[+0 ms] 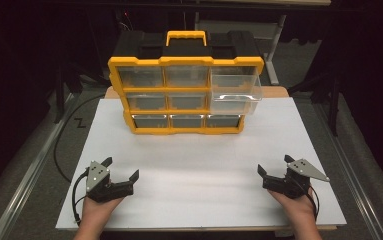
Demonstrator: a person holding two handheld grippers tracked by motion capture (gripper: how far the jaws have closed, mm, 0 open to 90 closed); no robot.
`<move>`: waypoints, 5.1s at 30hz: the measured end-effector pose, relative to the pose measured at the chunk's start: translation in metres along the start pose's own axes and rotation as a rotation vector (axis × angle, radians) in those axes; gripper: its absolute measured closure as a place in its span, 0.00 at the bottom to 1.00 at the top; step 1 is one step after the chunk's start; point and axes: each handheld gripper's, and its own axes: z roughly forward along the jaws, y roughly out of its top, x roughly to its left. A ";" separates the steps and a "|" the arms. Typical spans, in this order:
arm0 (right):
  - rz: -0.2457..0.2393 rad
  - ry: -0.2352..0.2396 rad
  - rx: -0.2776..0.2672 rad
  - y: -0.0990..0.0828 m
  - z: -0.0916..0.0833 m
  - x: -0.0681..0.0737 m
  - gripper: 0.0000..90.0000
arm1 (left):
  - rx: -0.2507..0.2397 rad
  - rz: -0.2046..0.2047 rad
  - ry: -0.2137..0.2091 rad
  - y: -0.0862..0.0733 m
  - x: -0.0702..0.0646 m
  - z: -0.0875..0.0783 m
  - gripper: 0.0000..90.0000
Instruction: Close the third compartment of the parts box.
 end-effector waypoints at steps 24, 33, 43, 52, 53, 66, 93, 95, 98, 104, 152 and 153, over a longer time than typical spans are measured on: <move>-0.028 -0.016 0.022 0.005 0.008 0.007 0.01 | -0.003 0.011 -0.014 0.000 -0.001 0.002 0.00; -0.048 0.011 0.023 0.009 0.016 0.025 0.01 | -0.007 0.008 -0.014 -0.001 -0.001 0.002 0.00; -0.056 0.035 -0.017 0.018 0.025 0.042 0.01 | -0.005 0.023 -0.024 -0.001 -0.002 0.005 0.00; -0.064 0.062 -0.012 0.022 0.037 0.054 0.01 | -0.015 0.016 -0.017 0.000 0.000 0.003 0.00; -0.062 0.065 -0.013 0.023 0.038 0.056 0.01 | -0.014 0.016 -0.018 -0.001 -0.001 0.003 0.00; -0.066 0.085 -0.034 0.025 0.033 0.055 0.19 | -0.012 0.037 -0.035 -0.001 -0.005 0.004 0.00; -0.042 0.053 -0.037 0.020 0.022 0.047 0.93 | -0.010 0.037 -0.042 0.001 -0.010 0.006 0.00; -0.048 0.045 -0.034 0.019 0.022 0.047 0.99 | -0.011 0.034 -0.045 0.002 -0.010 0.006 0.00; -0.051 0.043 -0.036 0.020 0.021 0.047 1.00 | -0.014 0.037 -0.048 0.002 -0.010 0.006 0.00; -0.059 0.035 -0.030 0.020 0.022 0.049 1.00 | -0.009 0.033 -0.042 0.002 -0.008 0.008 0.00; -0.087 0.128 -0.283 0.110 0.006 0.093 1.00 | -0.030 0.041 -0.057 0.002 -0.009 0.007 0.00; -0.086 0.124 -0.289 0.114 0.006 0.093 1.00 | -0.030 0.039 -0.057 0.002 -0.009 0.007 0.00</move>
